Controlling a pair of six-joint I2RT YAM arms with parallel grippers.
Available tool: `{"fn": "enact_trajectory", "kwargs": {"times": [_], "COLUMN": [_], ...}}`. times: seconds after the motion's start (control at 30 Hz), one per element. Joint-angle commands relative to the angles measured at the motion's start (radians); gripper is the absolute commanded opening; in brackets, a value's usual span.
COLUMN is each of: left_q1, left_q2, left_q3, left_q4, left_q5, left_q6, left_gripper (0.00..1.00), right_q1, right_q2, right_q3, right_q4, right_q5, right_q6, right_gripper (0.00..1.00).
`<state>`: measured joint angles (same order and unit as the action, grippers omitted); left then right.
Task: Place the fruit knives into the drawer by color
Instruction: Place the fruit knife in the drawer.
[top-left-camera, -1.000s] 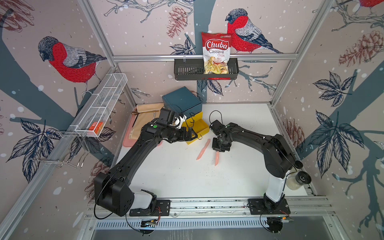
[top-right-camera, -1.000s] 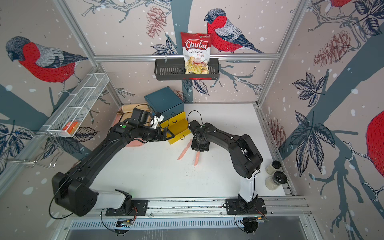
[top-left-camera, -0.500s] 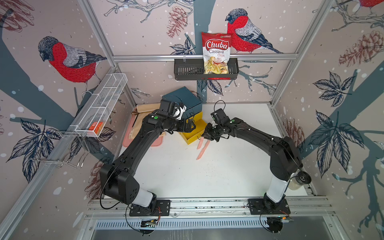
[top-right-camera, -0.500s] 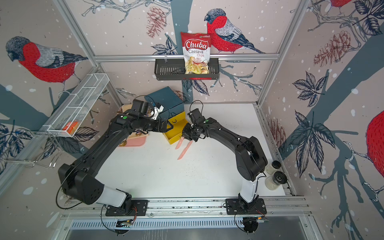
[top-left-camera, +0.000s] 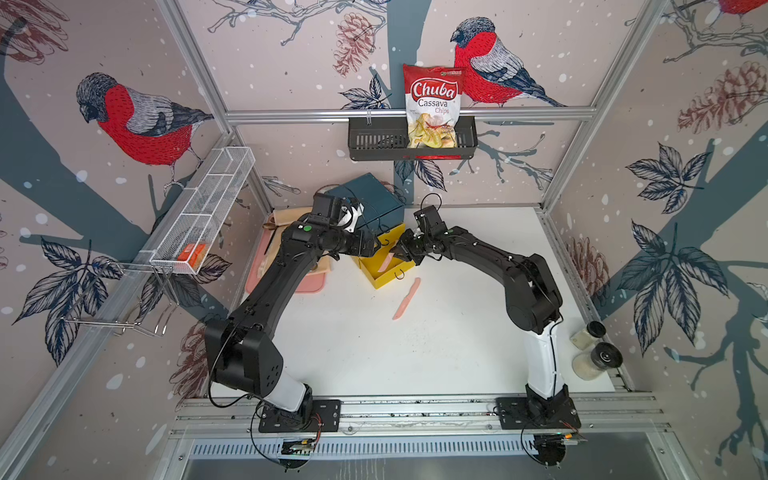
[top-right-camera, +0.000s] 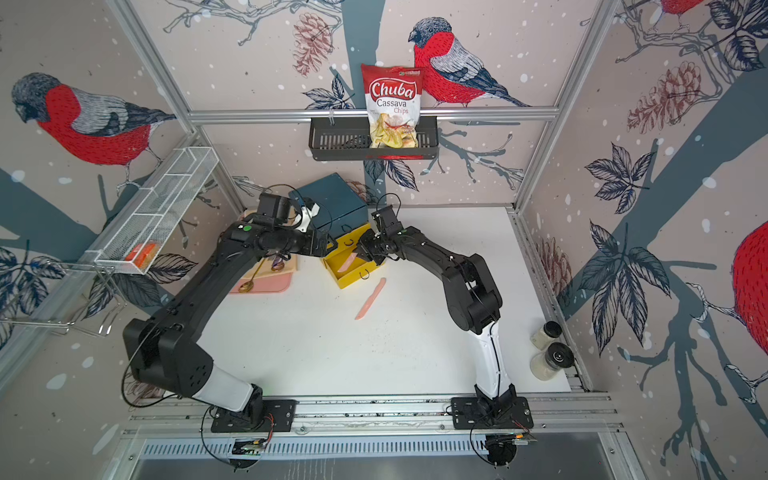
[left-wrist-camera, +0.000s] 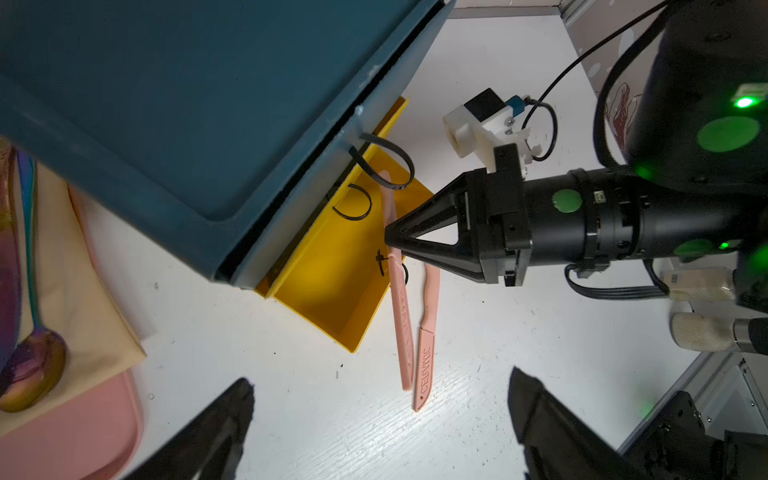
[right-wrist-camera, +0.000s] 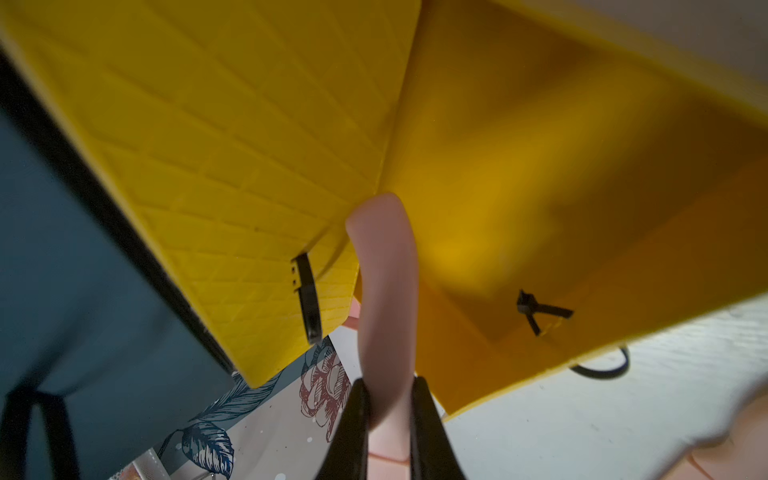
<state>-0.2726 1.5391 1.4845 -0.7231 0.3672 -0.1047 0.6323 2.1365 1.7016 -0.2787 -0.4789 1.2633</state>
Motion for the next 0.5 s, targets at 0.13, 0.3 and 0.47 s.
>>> {"fn": "enact_trajectory", "kwargs": {"times": [0.13,0.3,0.47], "left_q1": [0.000,0.000,-0.024], "left_q2": [0.003,-0.015,-0.038], "left_q3": [0.001,-0.030,-0.057], "left_q4": [0.043,0.071,0.051], "left_q5": [0.046,0.081,0.090], "left_q6": [-0.011,-0.036,-0.028], "left_gripper": [0.97,0.97,0.97], "right_q1": [-0.012,-0.002,0.017], "right_q2": [0.022,-0.015,-0.107], "right_q3": [-0.002,-0.058,-0.117], "right_q4": [0.120,0.180,0.057], "right_q5": [-0.029,-0.042,0.006], "right_q6": [0.019,0.001,-0.088], "right_gripper": [0.43,0.46,0.44]}}
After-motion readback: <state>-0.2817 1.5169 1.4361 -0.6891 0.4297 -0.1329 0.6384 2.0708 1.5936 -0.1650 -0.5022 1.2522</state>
